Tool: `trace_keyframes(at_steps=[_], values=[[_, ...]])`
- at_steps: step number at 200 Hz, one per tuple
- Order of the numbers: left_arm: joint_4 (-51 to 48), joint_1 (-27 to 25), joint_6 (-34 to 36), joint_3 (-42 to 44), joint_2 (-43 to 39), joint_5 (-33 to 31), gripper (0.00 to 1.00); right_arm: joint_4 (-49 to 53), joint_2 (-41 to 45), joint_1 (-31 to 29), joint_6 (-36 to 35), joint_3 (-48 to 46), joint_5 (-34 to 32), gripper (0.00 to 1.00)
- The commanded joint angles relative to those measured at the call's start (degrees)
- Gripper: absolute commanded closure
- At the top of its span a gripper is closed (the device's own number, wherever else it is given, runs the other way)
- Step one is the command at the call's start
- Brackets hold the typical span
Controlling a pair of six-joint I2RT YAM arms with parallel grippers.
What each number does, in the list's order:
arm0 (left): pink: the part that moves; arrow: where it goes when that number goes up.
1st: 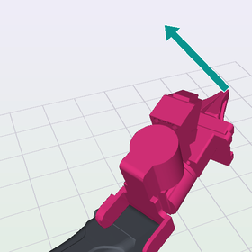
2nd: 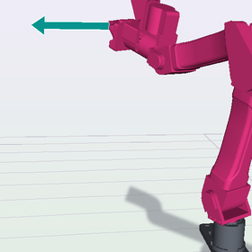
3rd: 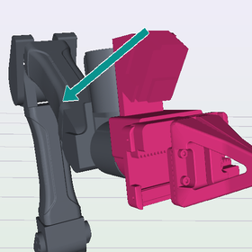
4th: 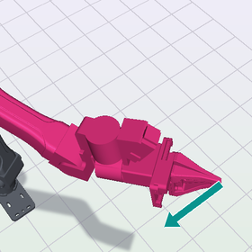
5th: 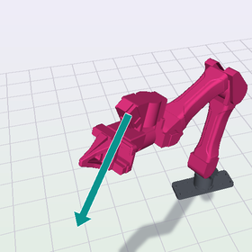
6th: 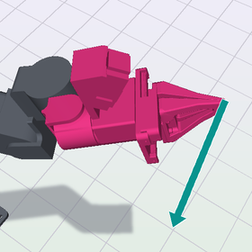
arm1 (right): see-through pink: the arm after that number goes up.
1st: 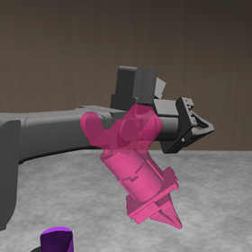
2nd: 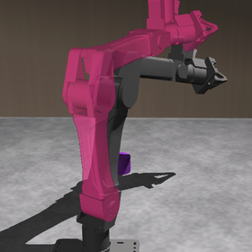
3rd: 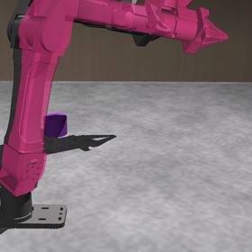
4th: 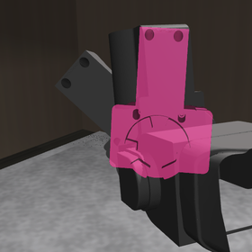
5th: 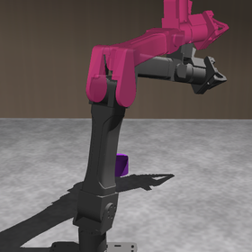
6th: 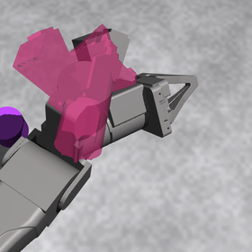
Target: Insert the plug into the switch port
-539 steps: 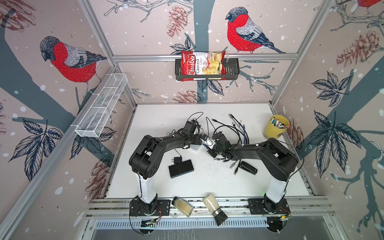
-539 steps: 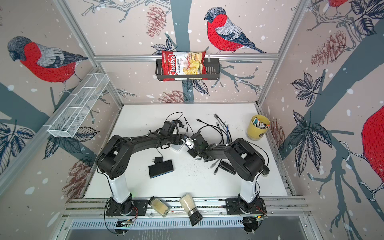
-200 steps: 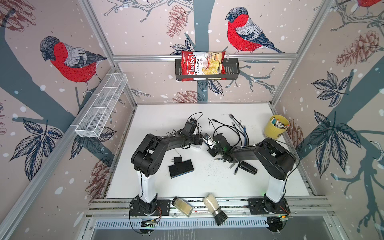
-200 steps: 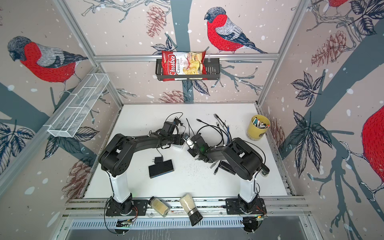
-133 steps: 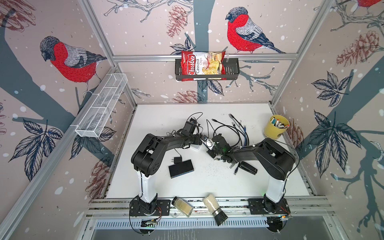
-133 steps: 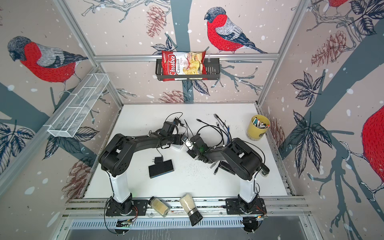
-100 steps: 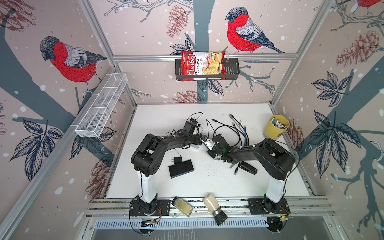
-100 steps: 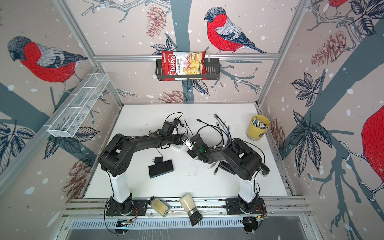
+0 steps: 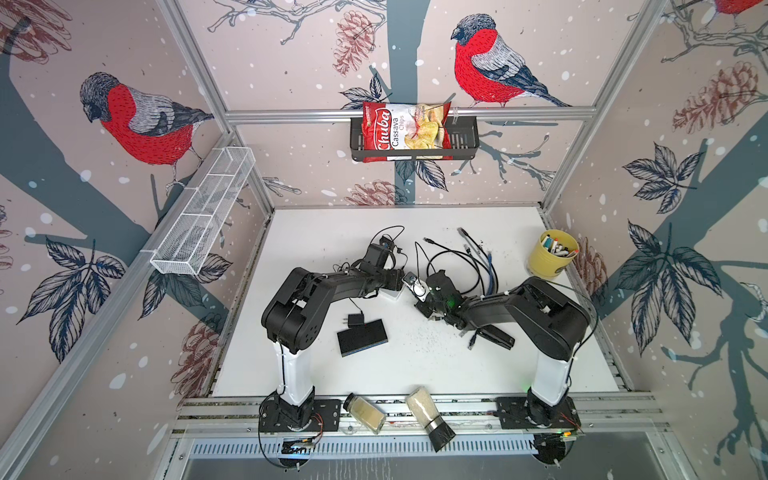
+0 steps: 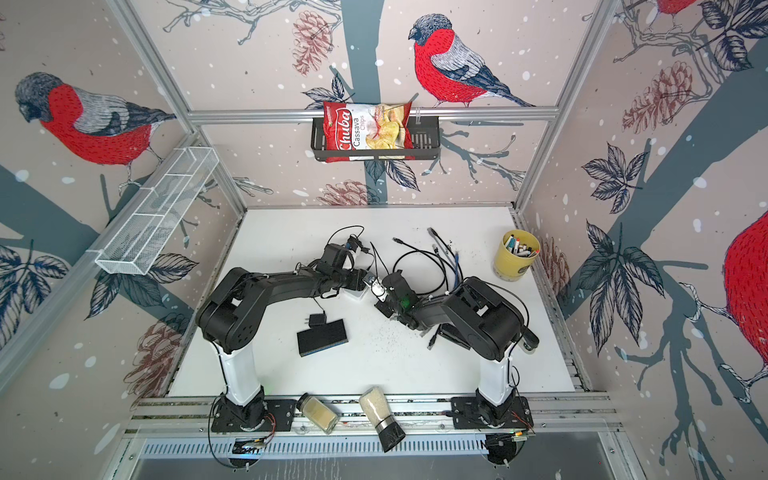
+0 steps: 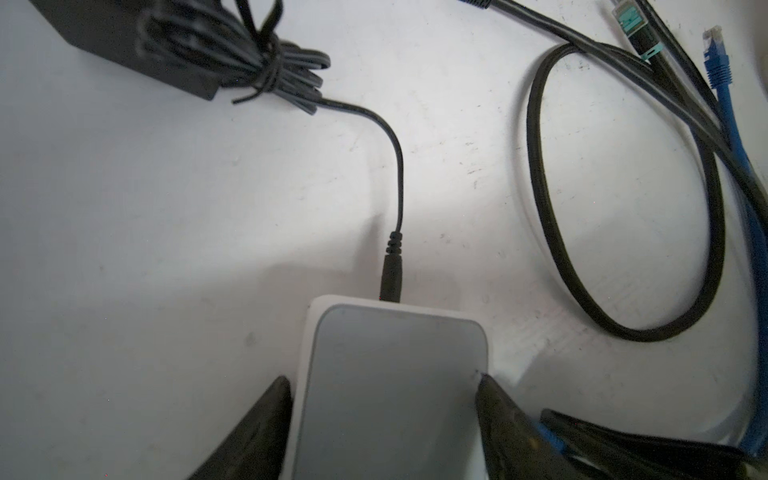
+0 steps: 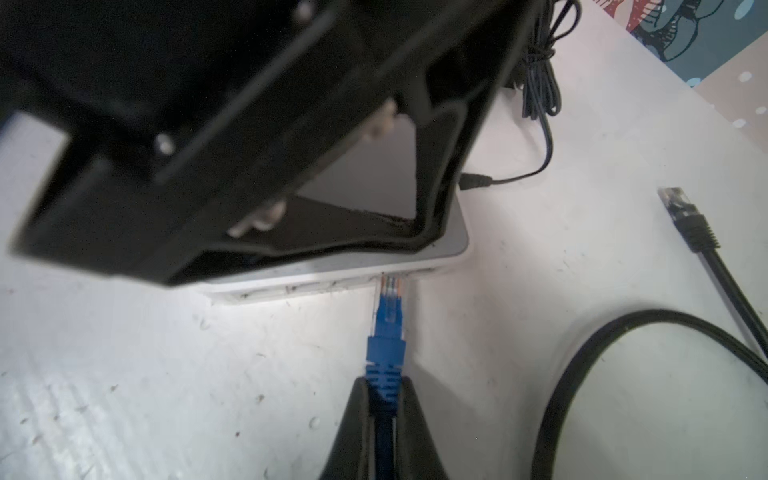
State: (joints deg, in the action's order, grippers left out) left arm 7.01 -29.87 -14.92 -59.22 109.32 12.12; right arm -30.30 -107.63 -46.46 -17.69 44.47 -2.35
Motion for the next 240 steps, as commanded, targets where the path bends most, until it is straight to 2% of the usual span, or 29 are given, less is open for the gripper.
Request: trace_keyframes(at_steps=[1, 84, 158, 202, 240], values=[[-5.0, -0.9, 2.3, 0.8, 0.1, 18.9, 0.33, -12.8, -0.8, -0.4, -0.7, 1.8, 7.4, 1.0], [-2.4, -2.2, 3.7, 3.9, -0.5, 27.8, 0.36, -17.1, -1.1, -0.7, 2.1, 1.4, 10.1, 1.0], [-7.2, -2.0, 3.6, 2.4, 2.0, 20.2, 0.34, -21.6, 0.3, -0.8, 3.6, -4.6, 9.1, 1.0], [-8.6, -2.2, 6.3, 0.5, 3.2, 23.1, 0.34, -25.5, 0.7, -0.9, 2.3, -8.2, 8.5, 1.0], [-10.3, -2.4, 9.5, 1.2, 3.4, 25.7, 0.34, -25.9, 0.2, -0.7, 2.2, -7.5, 7.1, 1.0]])
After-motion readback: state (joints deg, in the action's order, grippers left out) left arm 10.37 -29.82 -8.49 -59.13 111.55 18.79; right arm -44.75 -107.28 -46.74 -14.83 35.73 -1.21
